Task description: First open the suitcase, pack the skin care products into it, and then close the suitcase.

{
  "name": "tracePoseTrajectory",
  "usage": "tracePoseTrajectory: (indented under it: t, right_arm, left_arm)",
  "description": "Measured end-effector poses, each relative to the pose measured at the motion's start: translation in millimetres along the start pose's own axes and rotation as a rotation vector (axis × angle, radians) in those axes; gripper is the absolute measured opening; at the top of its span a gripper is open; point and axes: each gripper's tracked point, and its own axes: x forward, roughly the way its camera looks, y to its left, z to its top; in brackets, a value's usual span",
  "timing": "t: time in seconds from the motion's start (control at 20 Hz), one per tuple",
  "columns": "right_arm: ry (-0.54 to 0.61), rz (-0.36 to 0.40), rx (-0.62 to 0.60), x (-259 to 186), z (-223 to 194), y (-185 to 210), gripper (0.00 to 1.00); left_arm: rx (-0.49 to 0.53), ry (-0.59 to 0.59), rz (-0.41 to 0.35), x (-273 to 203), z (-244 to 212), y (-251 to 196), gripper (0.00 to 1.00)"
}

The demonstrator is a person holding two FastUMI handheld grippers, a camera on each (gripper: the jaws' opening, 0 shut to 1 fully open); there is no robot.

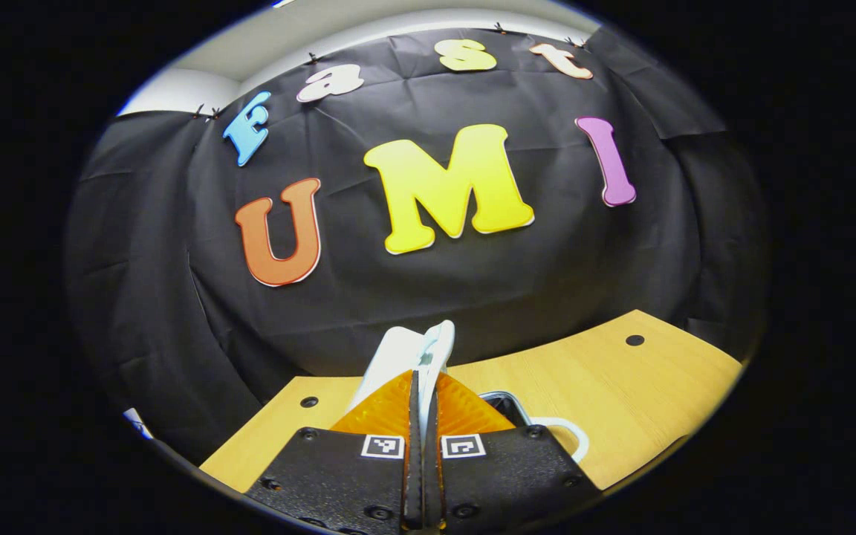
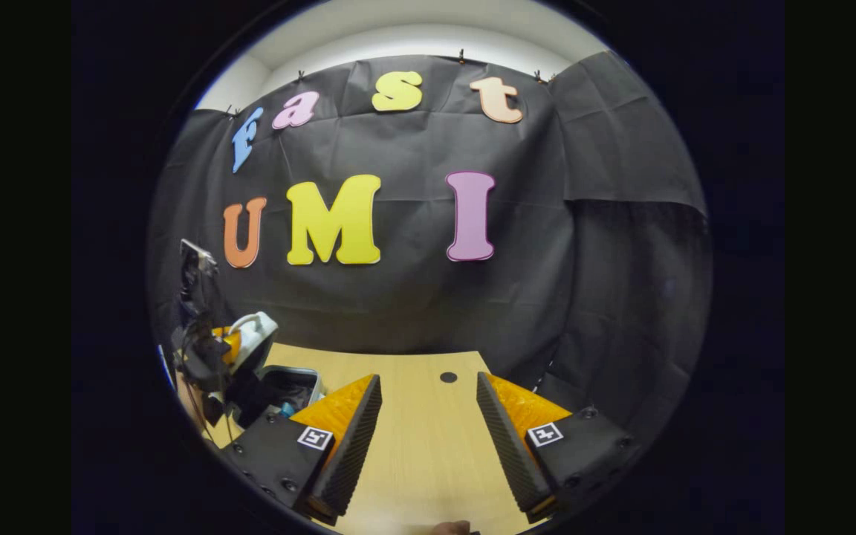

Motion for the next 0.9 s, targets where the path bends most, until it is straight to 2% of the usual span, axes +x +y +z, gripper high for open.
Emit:
tracePoseTrajectory:
  t: [0.2, 0.5, 0.9]
  right_arm:
    - [0.0, -0.014, -0.044, -12.0, -4.2, -18.3, 0.77]
    - [0.002, -0.025, -0.096, -20.8, -9.1, -29.3, 0.76]
    - [0.025, -0.001, -0.156, -23.1, -20.0, -32.6, 0.76]
  left_arm:
    - [0.052, 0.052, -0.051, 14.0, -22.4, -53.7, 0.05]
    - [0.121, 0.126, -0.1, 20.2, -63.9, -110.8, 0.07]
    - [0.165, 0.218, -0.133, 20.8, -110.2, -145.4, 0.12]
